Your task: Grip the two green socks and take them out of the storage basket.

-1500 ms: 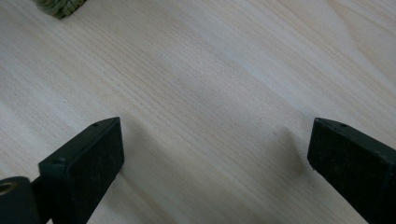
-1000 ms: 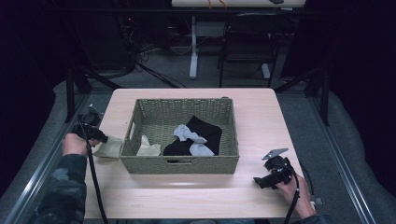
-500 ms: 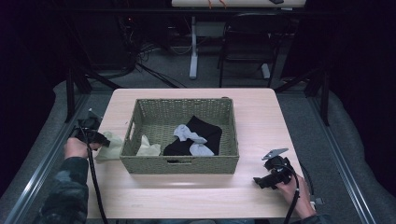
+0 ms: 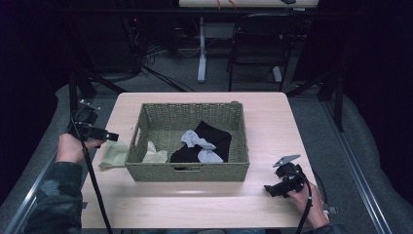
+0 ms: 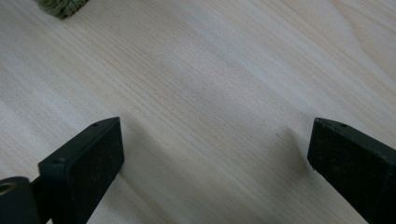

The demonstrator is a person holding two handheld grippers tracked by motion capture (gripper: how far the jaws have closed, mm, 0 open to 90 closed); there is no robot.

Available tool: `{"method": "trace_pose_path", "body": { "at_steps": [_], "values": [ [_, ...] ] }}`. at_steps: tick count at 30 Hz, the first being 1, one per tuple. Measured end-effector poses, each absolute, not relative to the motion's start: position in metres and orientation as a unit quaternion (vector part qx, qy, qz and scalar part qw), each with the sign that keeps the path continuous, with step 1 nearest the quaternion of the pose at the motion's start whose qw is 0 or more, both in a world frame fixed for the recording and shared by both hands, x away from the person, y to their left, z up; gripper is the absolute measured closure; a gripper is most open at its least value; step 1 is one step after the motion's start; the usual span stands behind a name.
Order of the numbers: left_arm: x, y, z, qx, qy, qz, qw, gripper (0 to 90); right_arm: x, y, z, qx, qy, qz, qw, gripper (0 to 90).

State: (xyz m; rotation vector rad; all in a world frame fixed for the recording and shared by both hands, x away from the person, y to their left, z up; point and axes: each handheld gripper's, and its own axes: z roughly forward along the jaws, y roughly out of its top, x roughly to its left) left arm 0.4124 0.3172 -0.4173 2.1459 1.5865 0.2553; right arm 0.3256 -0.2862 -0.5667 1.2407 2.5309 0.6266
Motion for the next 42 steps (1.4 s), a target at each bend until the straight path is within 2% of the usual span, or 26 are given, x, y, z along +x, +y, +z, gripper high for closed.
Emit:
{"method": "trace_pose_path", "body": {
  "at_steps": [8,9,17,29,37,42],
  "values": [
    [0.410,0.283,-0.395,0.803,0.535,0.107,0.239,13.2,0.325,-0.286,-0.567,0.427,0.868,0.222,0.126,2.9],
    [0.411,0.274,-0.395,0.807,0.529,0.107,0.239,9.9,0.325,-0.286,-0.567,0.426,0.868,0.221,0.126,2.9],
    [0.423,0.240,-0.402,0.829,0.500,0.097,0.231,8.4,0.325,-0.286,-0.567,0.426,0.868,0.221,0.125,2.9],
    [0.441,0.204,-0.436,0.849,0.481,0.072,0.206,13.6,0.325,-0.287,-0.567,0.426,0.869,0.216,0.130,2.9],
    [0.449,0.196,-0.454,0.854,0.483,0.056,0.183,17.2,0.325,-0.287,-0.567,0.427,0.868,0.218,0.130,2.9],
    [0.451,0.192,-0.466,0.857,0.486,0.047,0.166,22.9,0.325,-0.287,-0.567,0.427,0.867,0.221,0.130,2.9]
  ]
}}
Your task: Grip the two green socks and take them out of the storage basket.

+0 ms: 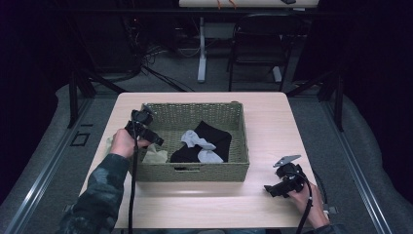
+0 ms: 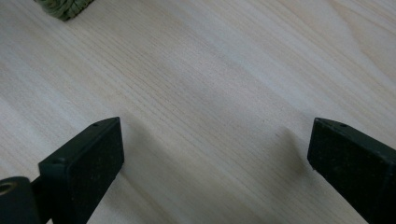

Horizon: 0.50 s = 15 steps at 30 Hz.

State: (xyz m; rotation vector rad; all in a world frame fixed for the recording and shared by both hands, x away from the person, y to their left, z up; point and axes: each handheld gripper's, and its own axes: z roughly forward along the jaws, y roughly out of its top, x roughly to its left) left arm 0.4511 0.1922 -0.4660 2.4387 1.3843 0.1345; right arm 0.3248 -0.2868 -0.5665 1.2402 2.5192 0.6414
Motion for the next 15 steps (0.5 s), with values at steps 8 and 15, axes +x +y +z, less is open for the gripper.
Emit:
{"method": "trace_pose_path", "body": {
  "at_steps": [8,15],
  "values": [
    [0.455,0.192,-0.482,0.854,0.497,0.036,0.152,32.5,0.325,-0.287,-0.566,0.427,0.867,0.220,0.130,2.9],
    [0.456,0.190,-0.488,0.855,0.500,0.049,0.128,42.7,0.325,-0.287,-0.566,0.427,0.867,0.223,0.130,2.9]
  ]
}}
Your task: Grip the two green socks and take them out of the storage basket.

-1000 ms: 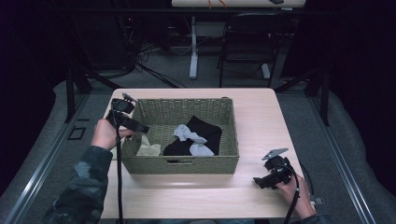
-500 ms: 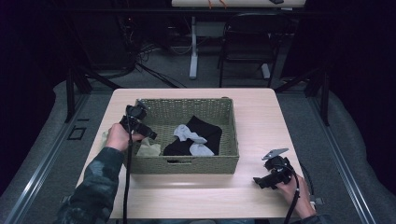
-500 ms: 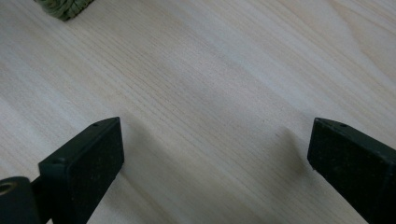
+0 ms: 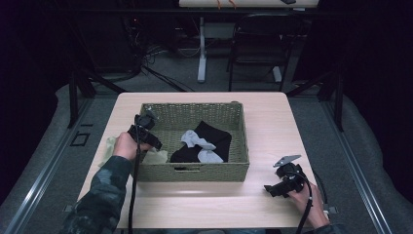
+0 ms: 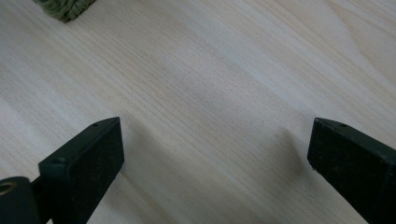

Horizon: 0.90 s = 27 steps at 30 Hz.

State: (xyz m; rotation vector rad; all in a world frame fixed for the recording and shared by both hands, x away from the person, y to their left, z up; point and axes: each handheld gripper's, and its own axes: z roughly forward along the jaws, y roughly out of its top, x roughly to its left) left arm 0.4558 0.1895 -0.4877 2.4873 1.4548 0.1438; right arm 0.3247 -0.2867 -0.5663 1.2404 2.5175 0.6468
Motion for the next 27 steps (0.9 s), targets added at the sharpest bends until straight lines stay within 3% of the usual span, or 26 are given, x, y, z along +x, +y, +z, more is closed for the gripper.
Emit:
{"method": "trace_pose_path", "body": {
  "at_steps": [4,7,9,13,15,27],
  "values": [
    [0.456,0.187,-0.489,0.857,0.499,0.056,0.116,46.1,0.325,-0.287,-0.567,0.428,0.866,0.223,0.130,2.9],
    [0.455,0.184,-0.491,0.862,0.492,0.051,0.110,60.5,0.324,-0.287,-0.566,0.428,0.866,0.227,0.127,2.9],
    [0.454,0.183,-0.492,0.866,0.486,0.052,0.108,63.4,0.324,-0.287,-0.566,0.428,0.865,0.229,0.125,2.9],
    [0.452,0.181,-0.494,0.873,0.473,0.047,0.108,80.5,0.325,-0.287,-0.566,0.428,0.866,0.224,0.128,2.9],
    [0.450,0.181,-0.493,0.875,0.469,0.046,0.111,84.0,0.325,-0.287,-0.566,0.428,0.866,0.225,0.127,2.9],
    [0.442,0.187,-0.463,0.880,0.449,0.038,0.153,87.7,0.325,-0.288,-0.566,0.428,0.867,0.224,0.127,2.9]
  ]
}}
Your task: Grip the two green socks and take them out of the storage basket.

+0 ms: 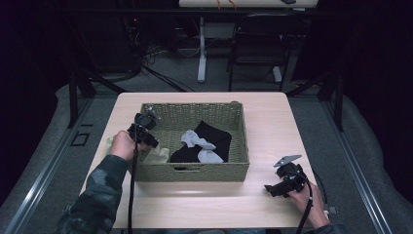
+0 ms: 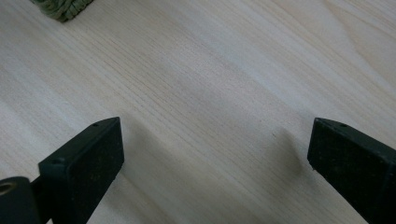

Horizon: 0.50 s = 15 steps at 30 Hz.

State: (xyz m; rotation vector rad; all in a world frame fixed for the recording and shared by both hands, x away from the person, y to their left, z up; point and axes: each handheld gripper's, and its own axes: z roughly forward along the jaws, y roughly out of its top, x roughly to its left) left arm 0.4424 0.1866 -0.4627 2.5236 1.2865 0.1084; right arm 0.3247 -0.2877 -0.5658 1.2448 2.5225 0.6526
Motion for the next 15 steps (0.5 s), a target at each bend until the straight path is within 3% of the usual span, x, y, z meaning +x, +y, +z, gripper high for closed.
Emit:
{"method": "trace_pose_path", "body": {
  "at_steps": [15],
  "values": [
    [0.437,0.193,-0.409,0.883,0.422,0.056,0.196,88.4,0.327,-0.287,-0.567,0.428,0.866,0.227,0.126,2.9]
  ]
}}
